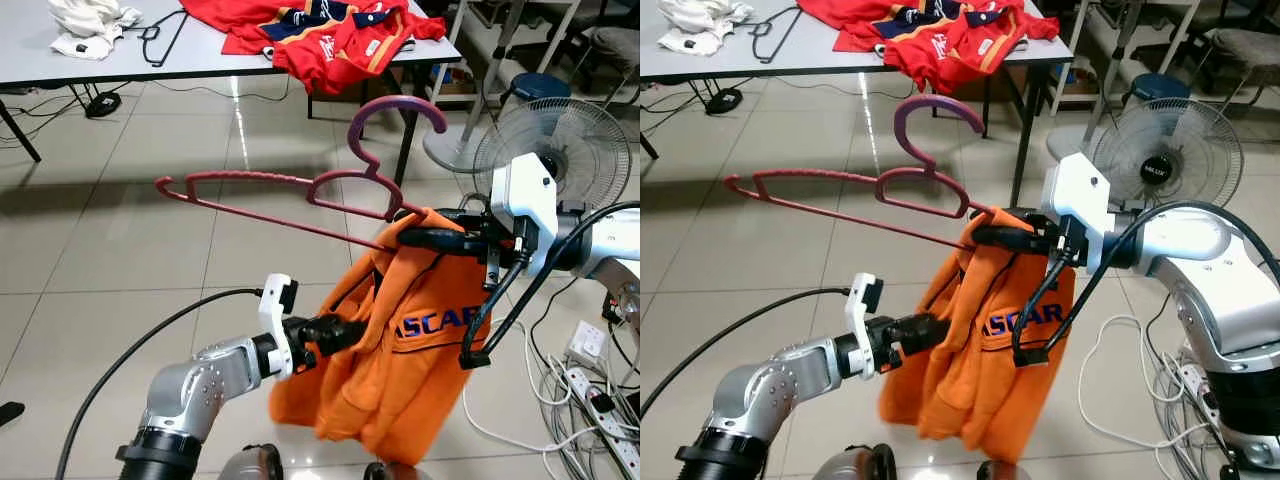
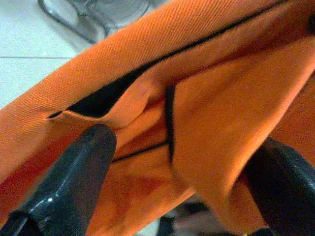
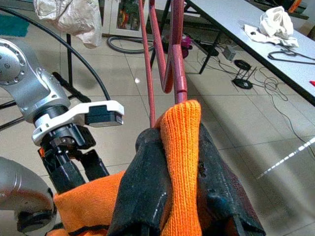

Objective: Hang hanger

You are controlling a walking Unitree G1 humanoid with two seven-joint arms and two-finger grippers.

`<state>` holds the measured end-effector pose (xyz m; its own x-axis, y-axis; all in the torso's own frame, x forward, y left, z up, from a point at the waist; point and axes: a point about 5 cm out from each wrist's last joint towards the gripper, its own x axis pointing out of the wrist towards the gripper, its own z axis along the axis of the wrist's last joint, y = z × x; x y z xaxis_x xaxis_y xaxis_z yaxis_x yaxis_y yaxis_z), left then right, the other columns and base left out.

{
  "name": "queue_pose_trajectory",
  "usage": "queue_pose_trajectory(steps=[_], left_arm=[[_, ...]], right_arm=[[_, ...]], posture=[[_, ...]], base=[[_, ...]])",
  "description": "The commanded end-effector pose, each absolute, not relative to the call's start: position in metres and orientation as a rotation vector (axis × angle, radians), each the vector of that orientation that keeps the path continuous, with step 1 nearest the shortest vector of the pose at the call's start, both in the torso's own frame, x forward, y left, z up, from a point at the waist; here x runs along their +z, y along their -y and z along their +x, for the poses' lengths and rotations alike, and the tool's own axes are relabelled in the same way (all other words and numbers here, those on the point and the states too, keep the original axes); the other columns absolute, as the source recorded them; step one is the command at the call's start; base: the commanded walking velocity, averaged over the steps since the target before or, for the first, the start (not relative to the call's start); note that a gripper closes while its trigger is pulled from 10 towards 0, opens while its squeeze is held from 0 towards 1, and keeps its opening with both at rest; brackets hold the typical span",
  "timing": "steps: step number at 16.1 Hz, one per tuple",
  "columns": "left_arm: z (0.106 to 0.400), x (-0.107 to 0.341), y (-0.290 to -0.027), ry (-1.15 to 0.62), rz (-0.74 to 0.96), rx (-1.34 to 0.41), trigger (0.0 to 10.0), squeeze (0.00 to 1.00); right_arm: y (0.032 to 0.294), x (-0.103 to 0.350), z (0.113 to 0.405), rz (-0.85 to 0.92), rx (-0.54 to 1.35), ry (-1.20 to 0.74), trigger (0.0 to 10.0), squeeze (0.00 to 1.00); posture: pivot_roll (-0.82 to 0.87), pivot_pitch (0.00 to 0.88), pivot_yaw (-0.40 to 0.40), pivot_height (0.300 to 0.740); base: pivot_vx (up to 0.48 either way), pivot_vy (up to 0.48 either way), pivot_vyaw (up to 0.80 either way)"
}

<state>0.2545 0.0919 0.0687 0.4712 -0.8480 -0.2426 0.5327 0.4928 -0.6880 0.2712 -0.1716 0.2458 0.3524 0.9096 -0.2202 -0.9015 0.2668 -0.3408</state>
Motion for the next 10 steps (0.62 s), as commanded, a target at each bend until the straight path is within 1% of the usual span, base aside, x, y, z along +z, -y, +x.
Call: queue_pose_trajectory(steps=[1,2,3,8,10], left_arm=[[0.253,0.065,-0.091,-0.641,-0.530,-0.904,10.0,0.44],[0.252,0.063,-0.091,-0.654,-0.499,-0.903,8.9,0.00],[0.252,0.060,-0.091,-0.669,-0.481,-0.891,0.0,0.00],[0.255,0.054,-0.095,-0.677,-0.482,-0.844,0.0,0.00],[0.260,0.054,-0.099,-0.660,-0.502,-0.799,0.0,0.00]], right_arm=[[0.169,0.254,0.270,-0.476,1.237,0.068,10.0,0.00],[0.169,0.254,0.270,-0.477,1.238,0.068,10.0,0.00],[0.169,0.254,0.270,-0.478,1.238,0.069,10.0,0.00],[0.168,0.253,0.270,-0.482,1.239,0.067,10.0,0.00],[0.169,0.253,0.270,-0.481,1.239,0.064,10.0,0.00]], posture=[[-0.12,0.103,0.002,0.740],[-0.11,0.102,0.001,0.740],[-0.11,0.102,0.001,0.740],[-0.12,0.099,0.001,0.740],[-0.12,0.097,-0.002,0.740]], base=[[0.000,0.000,0.00],[0.000,0.000,0.00],[0.000,0.000,0.00],[0.000,0.000,0.00],[0.000,0.000,0.00]])
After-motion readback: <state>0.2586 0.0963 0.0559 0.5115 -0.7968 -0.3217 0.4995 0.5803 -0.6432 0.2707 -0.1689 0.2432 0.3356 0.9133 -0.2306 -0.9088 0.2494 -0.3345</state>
